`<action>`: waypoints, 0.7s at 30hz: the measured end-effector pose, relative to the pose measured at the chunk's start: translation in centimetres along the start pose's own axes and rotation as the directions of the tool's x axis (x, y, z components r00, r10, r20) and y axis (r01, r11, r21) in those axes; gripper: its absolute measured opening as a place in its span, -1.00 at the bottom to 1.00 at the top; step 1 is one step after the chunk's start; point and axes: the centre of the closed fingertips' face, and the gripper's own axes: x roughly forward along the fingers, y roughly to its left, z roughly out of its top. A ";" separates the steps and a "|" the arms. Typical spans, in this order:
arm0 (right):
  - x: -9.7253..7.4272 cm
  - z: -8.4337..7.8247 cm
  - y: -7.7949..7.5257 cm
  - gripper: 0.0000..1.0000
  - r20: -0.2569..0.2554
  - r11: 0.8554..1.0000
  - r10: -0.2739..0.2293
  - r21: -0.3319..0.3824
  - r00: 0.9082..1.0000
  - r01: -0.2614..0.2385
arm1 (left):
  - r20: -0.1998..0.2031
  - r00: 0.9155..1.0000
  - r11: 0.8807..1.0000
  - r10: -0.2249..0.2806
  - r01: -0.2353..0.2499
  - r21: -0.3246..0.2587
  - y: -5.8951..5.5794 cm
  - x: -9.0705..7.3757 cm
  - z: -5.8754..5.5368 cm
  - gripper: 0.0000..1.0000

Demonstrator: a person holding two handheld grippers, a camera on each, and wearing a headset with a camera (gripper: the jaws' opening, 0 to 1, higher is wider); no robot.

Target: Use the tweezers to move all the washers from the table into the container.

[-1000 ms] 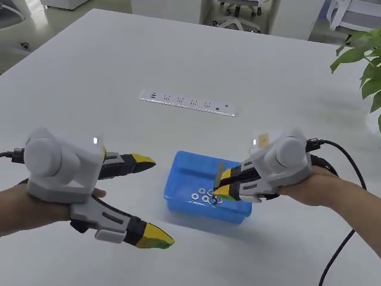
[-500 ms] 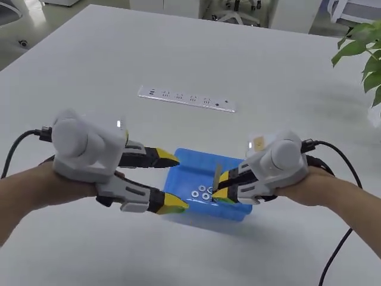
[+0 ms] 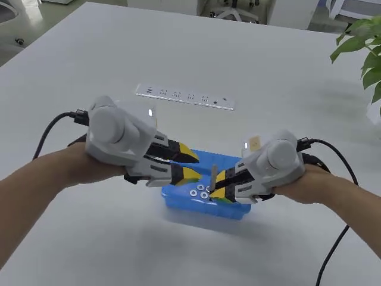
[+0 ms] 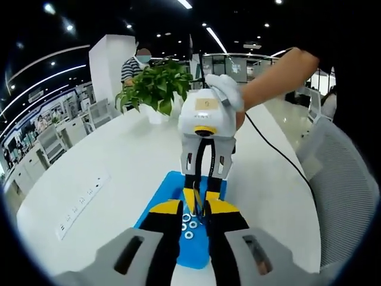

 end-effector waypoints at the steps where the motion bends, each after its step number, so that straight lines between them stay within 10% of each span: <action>1: 0.0 0.0 -0.1 -0.82 -0.001 1.000 -0.001 -0.002 1.000 0.001 | 0.000 1.000 1.000 -0.003 0.003 0.002 0.0 0.2 0.1 -0.64; 21: 0.0 0.0 0.1 -0.81 -0.015 0.999 0.002 -0.049 1.000 -0.003 | -0.028 0.998 0.996 -0.063 0.065 0.062 -0.3 2.7 0.4 -0.87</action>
